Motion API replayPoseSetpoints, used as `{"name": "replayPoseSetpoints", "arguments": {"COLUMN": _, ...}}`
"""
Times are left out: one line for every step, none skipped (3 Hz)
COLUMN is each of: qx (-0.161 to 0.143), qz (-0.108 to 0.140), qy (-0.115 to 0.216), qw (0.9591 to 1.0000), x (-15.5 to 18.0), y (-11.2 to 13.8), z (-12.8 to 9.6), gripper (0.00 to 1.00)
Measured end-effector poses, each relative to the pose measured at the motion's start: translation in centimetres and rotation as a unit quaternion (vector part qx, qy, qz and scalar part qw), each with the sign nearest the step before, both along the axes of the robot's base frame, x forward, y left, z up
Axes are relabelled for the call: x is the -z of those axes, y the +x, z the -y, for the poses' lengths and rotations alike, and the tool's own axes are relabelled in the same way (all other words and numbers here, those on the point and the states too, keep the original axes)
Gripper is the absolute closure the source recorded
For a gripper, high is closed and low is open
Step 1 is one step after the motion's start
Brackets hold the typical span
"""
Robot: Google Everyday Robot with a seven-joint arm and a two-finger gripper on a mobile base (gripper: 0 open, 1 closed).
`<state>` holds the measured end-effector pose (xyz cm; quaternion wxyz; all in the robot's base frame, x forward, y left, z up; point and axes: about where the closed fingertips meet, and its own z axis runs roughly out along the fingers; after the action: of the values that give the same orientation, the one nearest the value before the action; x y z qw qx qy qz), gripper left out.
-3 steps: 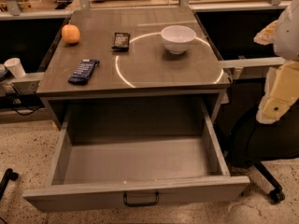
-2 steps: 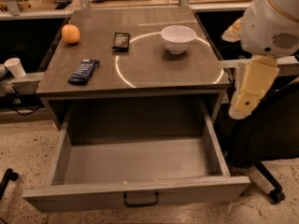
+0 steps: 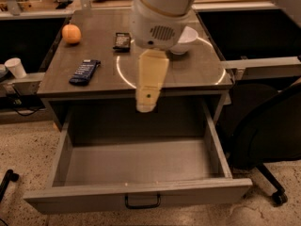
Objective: Place rxbar blueberry into top drawer
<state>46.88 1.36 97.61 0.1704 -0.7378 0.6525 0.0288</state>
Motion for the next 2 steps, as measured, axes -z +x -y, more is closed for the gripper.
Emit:
{"name": "replayPoseSetpoints", "arguments": {"qx": -0.018, "qz": 0.003, "qy": 0.003, "qw": 0.9998, "x": -0.19, "y": -0.12, "z": -2.16, "gripper": 0.0}}
{"name": "replayPoseSetpoints", "arguments": {"qx": -0.019, "qz": 0.005, "qy": 0.005, "qw": 0.9998, "x": -0.27, "y": -0.12, "z": -2.24, "gripper": 0.0}}
